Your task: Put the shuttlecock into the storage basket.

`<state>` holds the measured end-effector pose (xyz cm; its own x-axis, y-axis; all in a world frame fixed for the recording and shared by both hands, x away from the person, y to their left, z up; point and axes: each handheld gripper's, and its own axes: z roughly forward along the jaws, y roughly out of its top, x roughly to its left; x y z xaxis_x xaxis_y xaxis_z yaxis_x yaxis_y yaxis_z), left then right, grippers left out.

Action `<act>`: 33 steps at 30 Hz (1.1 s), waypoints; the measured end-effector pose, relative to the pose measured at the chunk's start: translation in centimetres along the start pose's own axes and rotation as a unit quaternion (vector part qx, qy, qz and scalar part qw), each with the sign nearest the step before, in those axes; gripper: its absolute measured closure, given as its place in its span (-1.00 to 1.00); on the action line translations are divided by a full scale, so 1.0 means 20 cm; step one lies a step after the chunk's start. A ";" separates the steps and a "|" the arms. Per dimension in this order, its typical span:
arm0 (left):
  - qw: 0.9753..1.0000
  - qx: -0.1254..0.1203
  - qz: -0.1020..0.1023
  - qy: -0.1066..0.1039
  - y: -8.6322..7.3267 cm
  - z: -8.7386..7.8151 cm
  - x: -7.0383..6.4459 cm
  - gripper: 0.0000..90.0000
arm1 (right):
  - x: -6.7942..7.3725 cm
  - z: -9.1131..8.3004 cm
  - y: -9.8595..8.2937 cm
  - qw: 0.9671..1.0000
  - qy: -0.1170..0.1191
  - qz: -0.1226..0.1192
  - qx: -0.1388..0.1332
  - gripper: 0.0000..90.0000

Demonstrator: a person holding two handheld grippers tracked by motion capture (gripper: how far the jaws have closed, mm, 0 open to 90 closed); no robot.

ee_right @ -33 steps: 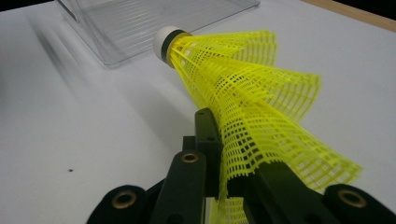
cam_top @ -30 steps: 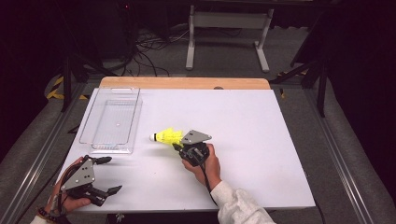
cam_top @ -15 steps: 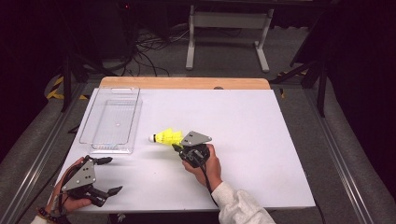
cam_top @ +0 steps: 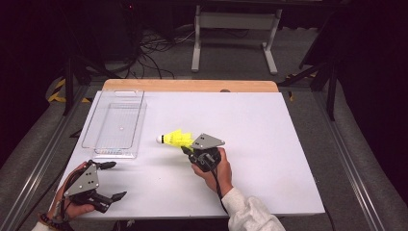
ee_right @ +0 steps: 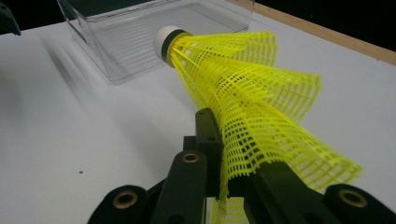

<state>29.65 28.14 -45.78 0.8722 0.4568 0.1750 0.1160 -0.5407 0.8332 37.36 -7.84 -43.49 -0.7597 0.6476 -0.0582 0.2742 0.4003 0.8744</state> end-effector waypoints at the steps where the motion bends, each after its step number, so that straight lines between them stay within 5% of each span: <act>1: 1.000 0.000 0.000 0.000 0.00 0.00 0.00 -0.91 | 0.00 0.00 0.00 1.000 0.000 0.000 0.000 0.97; 21: 1.000 -0.002 -0.003 -0.001 0.00 0.01 0.02 -0.91 | -0.14 -0.18 0.04 0.998 -0.036 0.022 -0.043 0.97; 33: 1.000 0.000 -0.003 -0.001 0.00 0.02 0.03 -0.91 | -0.17 -0.15 0.07 0.998 -0.032 0.027 -0.044 0.97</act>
<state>30.44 28.14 -45.81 0.8728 0.4582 0.1684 0.1209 -0.5372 0.8347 38.56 -11.40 -40.59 -0.7047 0.7085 -0.0373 0.2589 0.3057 0.9163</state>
